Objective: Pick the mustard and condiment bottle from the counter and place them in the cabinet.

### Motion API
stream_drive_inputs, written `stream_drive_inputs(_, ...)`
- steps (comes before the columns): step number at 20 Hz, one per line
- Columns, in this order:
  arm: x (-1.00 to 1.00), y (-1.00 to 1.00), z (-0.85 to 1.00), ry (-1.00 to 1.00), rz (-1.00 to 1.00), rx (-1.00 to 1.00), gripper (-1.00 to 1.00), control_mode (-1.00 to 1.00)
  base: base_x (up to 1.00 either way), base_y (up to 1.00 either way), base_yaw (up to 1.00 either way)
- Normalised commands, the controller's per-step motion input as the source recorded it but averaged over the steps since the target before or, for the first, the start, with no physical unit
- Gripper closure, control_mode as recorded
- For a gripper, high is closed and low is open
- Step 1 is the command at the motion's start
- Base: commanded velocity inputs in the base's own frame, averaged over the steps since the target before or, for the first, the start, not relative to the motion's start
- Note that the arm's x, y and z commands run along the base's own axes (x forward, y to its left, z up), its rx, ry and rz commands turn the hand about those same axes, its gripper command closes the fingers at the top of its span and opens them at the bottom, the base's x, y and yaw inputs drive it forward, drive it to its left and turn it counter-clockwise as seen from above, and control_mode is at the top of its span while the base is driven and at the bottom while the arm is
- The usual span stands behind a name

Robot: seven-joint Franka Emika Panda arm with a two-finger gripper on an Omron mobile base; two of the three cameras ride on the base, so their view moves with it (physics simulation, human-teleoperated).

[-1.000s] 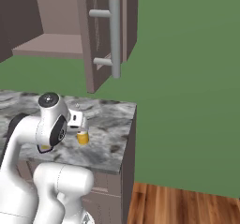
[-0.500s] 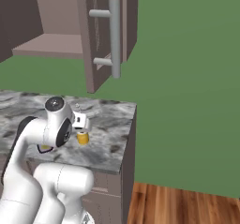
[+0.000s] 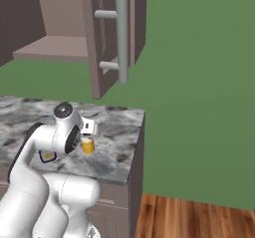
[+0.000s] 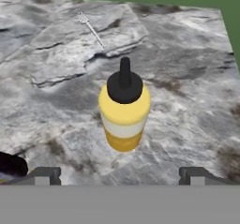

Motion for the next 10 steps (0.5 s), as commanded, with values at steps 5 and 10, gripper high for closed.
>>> stream_drive_inputs(5, 0.23, 0.07, -0.2, 0.0, 0.0, 0.0, -1.0, -1.0, 0.0, 0.0, 0.0)
stream_drive_inputs(10, 0.14, 0.08, -0.28, 0.0, 0.0, 0.0, -1.0, -1.0, 0.0, 0.0, 0.0)
